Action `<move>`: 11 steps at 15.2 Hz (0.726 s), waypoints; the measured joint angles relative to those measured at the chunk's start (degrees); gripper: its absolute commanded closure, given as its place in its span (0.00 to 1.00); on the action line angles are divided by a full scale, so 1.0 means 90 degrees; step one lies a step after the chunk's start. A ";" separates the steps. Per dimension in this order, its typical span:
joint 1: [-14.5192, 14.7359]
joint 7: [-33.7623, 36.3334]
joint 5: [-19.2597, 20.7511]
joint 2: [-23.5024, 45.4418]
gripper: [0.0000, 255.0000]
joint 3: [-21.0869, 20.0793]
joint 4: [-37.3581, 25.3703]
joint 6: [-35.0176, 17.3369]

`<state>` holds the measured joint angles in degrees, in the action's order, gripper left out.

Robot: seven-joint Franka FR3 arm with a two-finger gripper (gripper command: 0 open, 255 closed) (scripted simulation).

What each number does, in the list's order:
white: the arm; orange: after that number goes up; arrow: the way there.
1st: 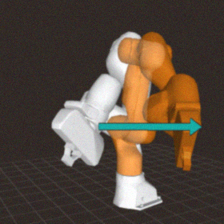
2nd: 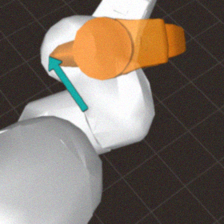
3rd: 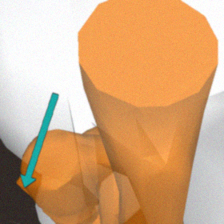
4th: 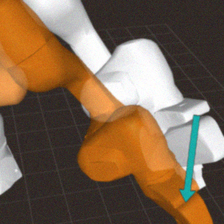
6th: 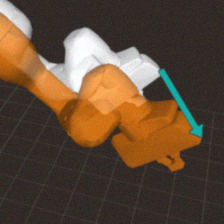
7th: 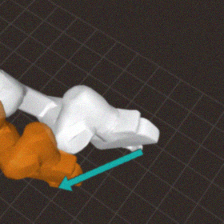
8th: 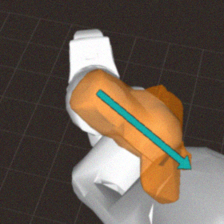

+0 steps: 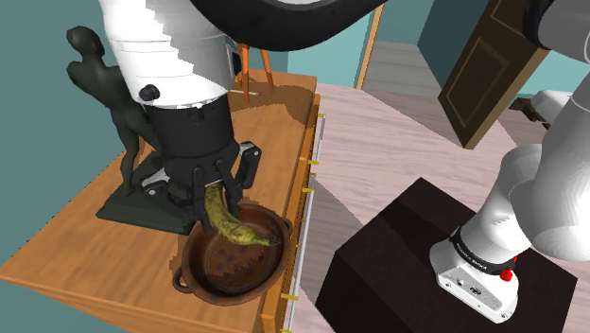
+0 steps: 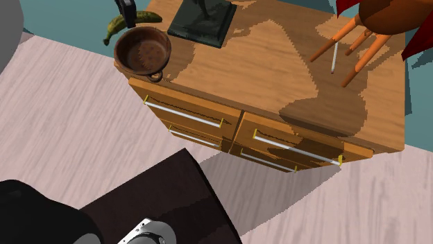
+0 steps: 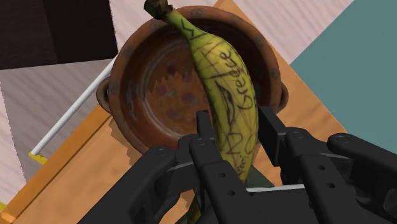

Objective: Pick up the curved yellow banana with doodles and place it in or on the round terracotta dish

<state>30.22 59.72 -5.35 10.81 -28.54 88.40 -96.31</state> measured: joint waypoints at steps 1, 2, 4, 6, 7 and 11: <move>0.0015 0.0021 0.0002 0.0005 1.00 -0.0008 0.0067 -0.0073; 0.0029 0.0038 0.0006 0.0015 1.00 -0.0015 0.0131 -0.0149; 0.0041 0.0043 0.0009 0.0024 1.00 -0.0020 0.0280 -0.0306; 0.0030 0.0010 0.0002 0.0016 1.00 -0.0015 0.0460 -0.0477; 0.0024 -0.0006 -0.0004 0.0007 1.00 -0.0011 0.0550 -0.0557; 0.0031 -0.0032 0.0012 0.0055 1.00 -0.0008 0.0834 -0.0884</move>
<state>30.50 59.43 -5.24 11.31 -28.61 95.91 -104.26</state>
